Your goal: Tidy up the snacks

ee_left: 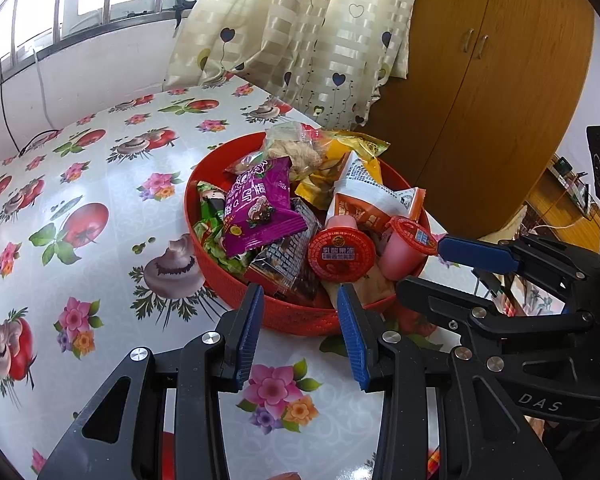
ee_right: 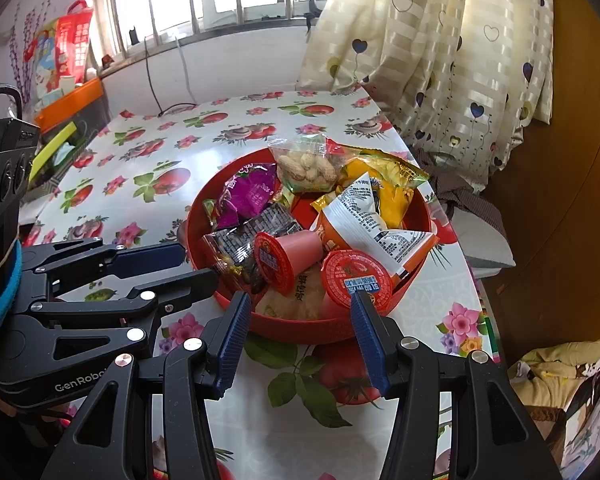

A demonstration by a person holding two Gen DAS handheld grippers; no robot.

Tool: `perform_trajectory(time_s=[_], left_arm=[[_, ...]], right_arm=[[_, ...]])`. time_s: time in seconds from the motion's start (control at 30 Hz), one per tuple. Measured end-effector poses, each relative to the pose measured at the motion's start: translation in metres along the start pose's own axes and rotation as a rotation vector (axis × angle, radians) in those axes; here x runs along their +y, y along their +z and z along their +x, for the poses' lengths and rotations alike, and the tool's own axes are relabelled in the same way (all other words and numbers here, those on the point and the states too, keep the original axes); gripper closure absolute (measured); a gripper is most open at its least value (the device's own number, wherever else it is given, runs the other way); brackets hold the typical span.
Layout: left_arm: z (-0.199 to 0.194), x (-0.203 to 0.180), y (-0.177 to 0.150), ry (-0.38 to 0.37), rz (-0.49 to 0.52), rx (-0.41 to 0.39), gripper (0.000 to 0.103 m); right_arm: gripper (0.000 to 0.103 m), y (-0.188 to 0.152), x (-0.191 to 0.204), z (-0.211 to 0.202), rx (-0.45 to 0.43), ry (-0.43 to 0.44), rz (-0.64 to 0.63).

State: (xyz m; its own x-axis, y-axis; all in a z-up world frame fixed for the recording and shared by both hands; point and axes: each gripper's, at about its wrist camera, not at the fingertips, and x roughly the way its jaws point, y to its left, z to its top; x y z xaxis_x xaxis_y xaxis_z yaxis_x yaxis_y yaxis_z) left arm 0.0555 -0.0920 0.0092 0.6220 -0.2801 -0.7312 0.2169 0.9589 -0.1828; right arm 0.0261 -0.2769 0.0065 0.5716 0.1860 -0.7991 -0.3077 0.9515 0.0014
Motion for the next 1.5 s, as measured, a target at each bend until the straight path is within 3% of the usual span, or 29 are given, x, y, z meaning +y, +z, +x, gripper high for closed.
perform_trajectory(time_s=[1.5], left_arm=[[-0.0001, -0.0008, 0.0011, 0.001, 0.002, 0.000, 0.064]], right_arm=[[0.054, 0.0012, -0.0011, 0.0001, 0.005, 0.004, 0.004]])
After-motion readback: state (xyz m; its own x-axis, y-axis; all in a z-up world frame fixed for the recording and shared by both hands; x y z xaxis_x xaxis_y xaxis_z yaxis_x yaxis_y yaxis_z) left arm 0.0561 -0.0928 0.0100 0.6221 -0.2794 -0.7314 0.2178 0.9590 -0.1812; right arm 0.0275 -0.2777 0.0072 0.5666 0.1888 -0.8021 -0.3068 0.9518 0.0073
